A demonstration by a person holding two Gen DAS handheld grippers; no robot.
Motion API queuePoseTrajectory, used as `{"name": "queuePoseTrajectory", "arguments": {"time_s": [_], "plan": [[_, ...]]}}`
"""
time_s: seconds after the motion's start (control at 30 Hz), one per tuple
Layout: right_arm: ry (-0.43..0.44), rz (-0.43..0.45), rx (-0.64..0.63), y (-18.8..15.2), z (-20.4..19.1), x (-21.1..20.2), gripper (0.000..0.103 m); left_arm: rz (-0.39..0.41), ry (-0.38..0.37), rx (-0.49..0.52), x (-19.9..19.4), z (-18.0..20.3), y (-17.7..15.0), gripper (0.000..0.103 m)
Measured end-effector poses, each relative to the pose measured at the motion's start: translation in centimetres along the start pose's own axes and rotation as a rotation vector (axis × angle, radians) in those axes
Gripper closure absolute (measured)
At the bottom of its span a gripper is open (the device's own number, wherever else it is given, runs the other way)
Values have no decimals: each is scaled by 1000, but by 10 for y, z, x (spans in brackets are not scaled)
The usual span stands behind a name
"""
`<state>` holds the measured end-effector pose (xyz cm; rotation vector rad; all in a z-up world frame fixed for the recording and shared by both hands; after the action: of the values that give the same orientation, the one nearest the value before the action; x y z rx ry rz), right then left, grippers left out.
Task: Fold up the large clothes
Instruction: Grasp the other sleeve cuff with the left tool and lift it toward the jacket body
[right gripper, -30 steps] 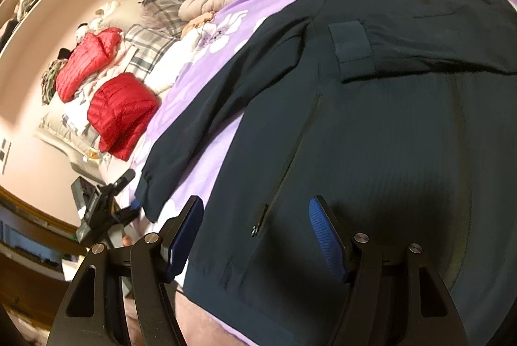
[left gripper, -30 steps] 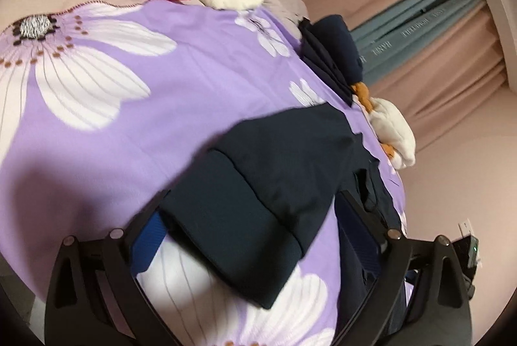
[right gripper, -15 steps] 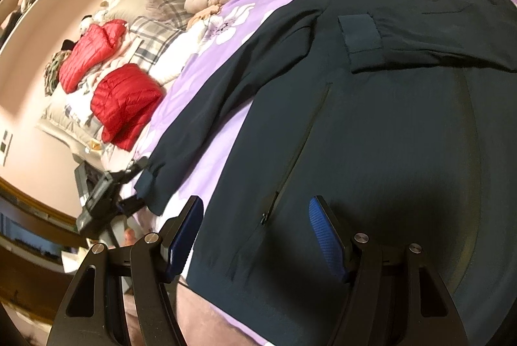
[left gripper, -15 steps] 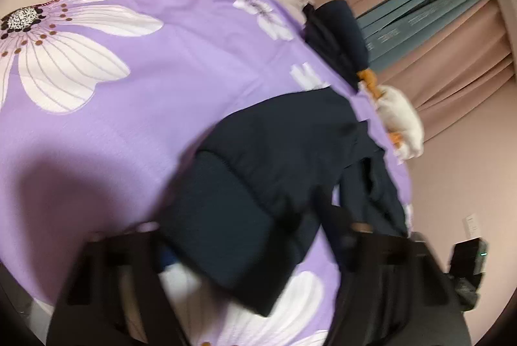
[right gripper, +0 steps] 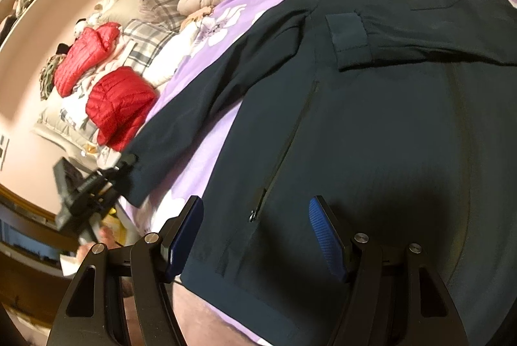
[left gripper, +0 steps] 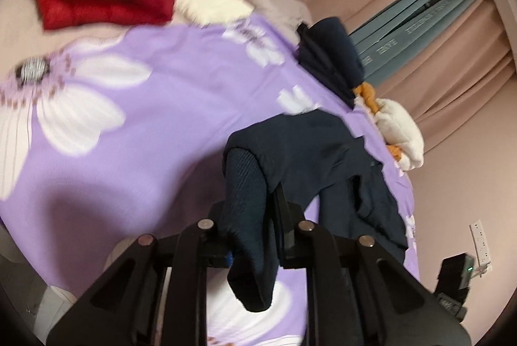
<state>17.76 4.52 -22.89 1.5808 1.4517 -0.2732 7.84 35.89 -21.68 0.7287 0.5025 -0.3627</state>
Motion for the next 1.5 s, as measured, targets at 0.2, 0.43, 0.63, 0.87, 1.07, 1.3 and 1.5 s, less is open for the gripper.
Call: {"name": "queuePoseTrajectory", "arguments": {"time_s": [0.2, 0.43, 0.63, 0.87, 1.07, 1.3, 1.5], "plan": [[8, 15, 26, -1, 7, -5, 35, 36, 14, 82, -12, 53, 30, 87], [12, 35, 46, -3, 18, -18, 35, 42, 21, 156, -4, 107, 44, 90], [14, 78, 86, -1, 35, -36, 35, 16, 15, 185, 14, 147, 49, 91], [14, 147, 138, 2, 62, -67, 35, 2, -19, 249, 35, 215, 51, 92], [-19, 231, 212, 0, 110, -102, 35, -25, -67, 342, 62, 297, 39, 92], [-40, 311, 286, -4, 154, -137, 35, -83, -119, 470, 115, 409, -13, 92], [-58, 372, 354, -10, 184, -160, 35, -213, -87, 656, 196, 487, -101, 88]]}}
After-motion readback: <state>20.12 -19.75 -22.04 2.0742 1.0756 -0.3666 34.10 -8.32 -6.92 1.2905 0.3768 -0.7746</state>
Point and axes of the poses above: each gripper's, at about its wrist camera, not at the fingertips, and x roughly the way its jaws point, z to its right, y to its top, the point moved 6 cm from there along x, roughly the way its jaws point, and after that the axes turned 1 degree about y, right-handed, at the moved point
